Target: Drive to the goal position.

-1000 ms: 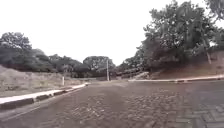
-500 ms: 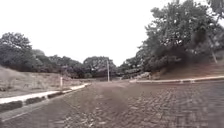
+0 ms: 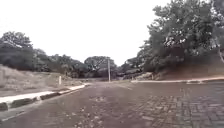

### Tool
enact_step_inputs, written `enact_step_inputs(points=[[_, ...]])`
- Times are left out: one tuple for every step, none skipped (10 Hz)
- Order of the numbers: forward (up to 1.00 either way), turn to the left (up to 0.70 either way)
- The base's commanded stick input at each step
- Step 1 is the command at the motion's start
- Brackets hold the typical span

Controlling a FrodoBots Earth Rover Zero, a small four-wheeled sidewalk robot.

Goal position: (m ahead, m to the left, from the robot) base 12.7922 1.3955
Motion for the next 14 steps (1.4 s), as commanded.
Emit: enact_step_inputs(points=[[1.0,0.0],[1.0,0.0],[1.0,0.0],[1.0,0.0],[1.0,0.0],[1.0,0.0],[1.0,0.0],[1.0,0.0],[1.0,0.0],[1.0,0.0],[1.0,0.0],[1.0,0.0],[1.0,0.0],[1.0,0.0]])
